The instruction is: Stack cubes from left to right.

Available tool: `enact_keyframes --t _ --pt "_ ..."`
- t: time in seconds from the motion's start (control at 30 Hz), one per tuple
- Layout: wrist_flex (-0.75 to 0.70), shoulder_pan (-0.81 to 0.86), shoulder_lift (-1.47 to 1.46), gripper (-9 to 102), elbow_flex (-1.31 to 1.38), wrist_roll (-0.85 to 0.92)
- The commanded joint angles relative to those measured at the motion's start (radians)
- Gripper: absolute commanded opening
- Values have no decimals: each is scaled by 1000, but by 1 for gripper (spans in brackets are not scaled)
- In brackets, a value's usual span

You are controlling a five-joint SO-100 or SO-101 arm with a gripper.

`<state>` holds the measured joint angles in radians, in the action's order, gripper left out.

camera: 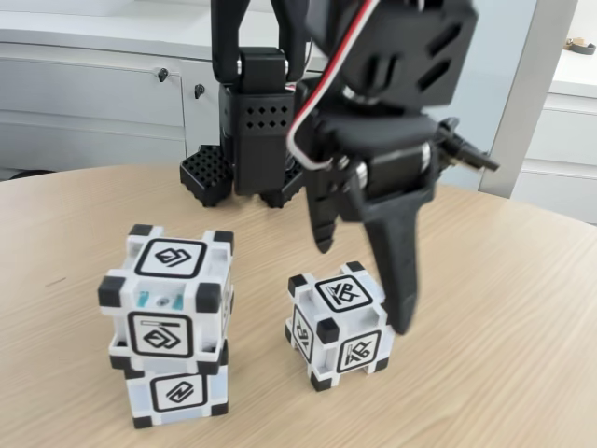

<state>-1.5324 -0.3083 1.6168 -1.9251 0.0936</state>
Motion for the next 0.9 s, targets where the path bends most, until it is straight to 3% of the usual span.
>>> enact_keyframes --t 0.0,0.13,0.27,0.87 --pt "9 3 -48 36 3 9" --pt "11 3 -117 28 6 -2" --pt "12 3 -135 0 6 -44" --pt "-6 11 589 0 14 101"
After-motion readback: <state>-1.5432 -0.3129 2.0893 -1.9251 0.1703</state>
